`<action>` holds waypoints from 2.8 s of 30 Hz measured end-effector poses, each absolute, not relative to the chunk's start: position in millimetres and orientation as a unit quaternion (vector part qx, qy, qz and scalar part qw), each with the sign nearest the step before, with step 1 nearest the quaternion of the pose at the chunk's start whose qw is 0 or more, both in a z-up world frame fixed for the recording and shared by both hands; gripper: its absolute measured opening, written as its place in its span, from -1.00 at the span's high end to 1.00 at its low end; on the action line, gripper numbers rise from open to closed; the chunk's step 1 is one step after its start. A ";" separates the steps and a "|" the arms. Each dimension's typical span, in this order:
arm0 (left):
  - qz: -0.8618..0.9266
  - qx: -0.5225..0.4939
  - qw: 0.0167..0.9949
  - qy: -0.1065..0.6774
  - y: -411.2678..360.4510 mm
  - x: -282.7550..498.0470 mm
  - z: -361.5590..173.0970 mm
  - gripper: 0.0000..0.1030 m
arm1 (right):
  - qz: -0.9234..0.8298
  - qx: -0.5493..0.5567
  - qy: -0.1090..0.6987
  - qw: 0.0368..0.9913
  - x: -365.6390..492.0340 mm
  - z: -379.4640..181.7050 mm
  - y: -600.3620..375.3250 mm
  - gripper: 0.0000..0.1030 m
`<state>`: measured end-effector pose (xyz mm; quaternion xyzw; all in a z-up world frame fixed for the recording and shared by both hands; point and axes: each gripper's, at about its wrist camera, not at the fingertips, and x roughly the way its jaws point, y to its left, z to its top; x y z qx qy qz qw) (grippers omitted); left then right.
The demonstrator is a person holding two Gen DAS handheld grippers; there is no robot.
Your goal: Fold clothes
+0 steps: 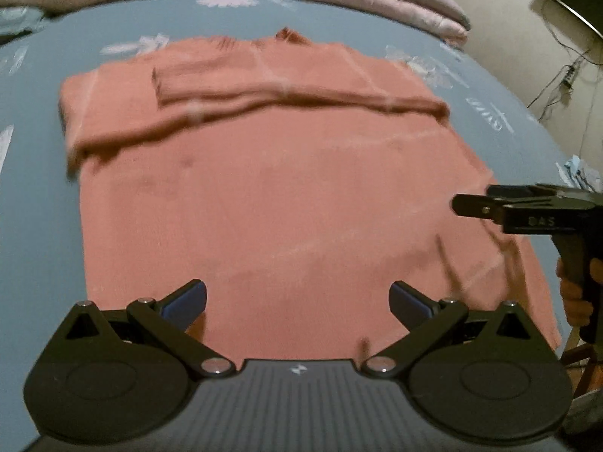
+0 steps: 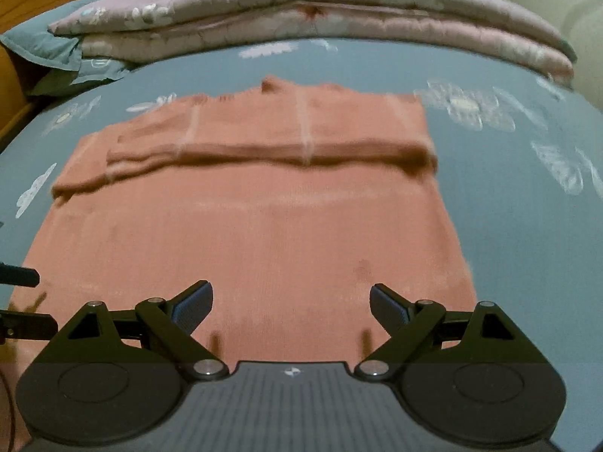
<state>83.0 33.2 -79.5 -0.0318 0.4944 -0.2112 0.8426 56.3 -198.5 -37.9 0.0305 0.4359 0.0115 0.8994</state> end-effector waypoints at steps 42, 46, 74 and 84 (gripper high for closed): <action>-0.194 0.039 0.922 0.333 19.2 -161.4 -69.5 -0.98 | 0.000 -0.056 0.310 0.949 -194.2 -45.1 -185.5 -0.91; -0.197 0.037 0.924 0.326 22.1 -171.0 -70.4 -0.98 | 0.010 -0.051 0.305 0.951 -194.1 -42.6 -184.5 -0.91; -0.126 -0.028 0.929 0.347 56.0 -164.6 -96.7 -0.98 | 0.090 -0.074 0.340 0.933 -128.5 -80.8 -129.8 -1.00; -0.211 0.002 0.940 0.269 16.6 -101.9 -55.7 -0.99 | 0.057 -0.046 0.310 0.948 -86.3 -44.2 -173.3 -1.00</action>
